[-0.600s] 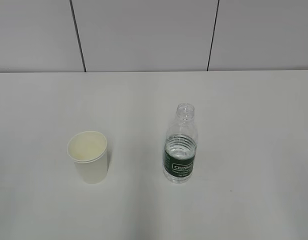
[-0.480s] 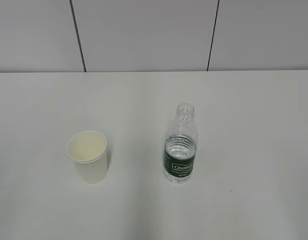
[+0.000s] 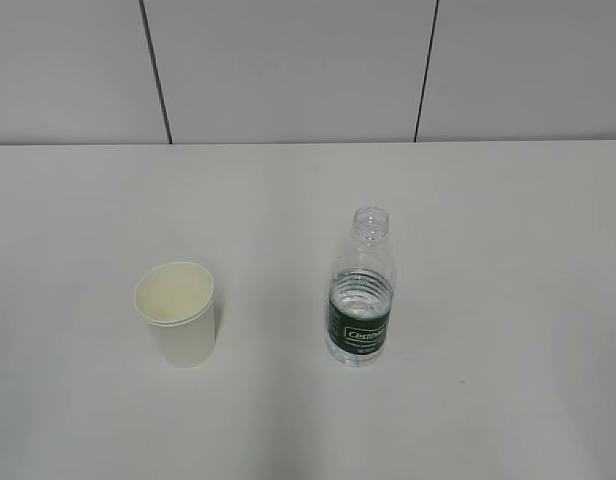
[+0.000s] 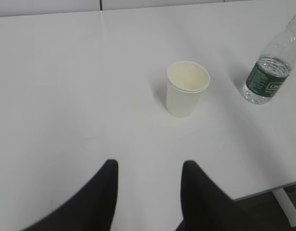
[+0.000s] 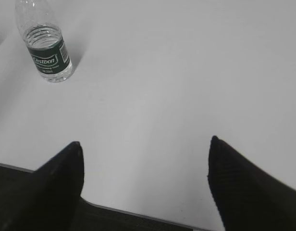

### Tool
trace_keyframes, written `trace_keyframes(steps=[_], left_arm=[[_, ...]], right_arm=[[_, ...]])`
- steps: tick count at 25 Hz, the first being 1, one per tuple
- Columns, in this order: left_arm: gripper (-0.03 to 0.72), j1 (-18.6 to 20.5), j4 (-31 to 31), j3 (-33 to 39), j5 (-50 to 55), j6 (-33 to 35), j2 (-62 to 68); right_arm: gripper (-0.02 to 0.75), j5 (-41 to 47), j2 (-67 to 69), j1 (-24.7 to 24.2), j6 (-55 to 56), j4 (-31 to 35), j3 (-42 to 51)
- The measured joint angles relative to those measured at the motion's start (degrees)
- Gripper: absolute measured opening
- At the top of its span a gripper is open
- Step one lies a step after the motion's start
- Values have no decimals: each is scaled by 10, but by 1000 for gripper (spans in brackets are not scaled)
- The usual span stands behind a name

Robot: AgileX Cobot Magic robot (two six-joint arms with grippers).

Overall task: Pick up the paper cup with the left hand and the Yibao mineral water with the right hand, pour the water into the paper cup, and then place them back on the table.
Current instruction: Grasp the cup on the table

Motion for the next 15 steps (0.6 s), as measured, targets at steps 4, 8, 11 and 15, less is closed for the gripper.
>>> trace_keyframes(steps=[4, 8, 11, 15], left_arm=[[319, 0, 0, 0, 0, 0, 0], [314, 0, 0, 0, 0, 0, 0], [305, 0, 0, 0, 0, 0, 0], [304, 0, 0, 0, 0, 0, 0]], right_arm=[[592, 0, 0, 0, 0, 0, 0], [592, 0, 0, 0, 0, 0, 0], [592, 0, 0, 0, 1, 0, 0], [592, 0, 0, 0, 1, 0, 0]])
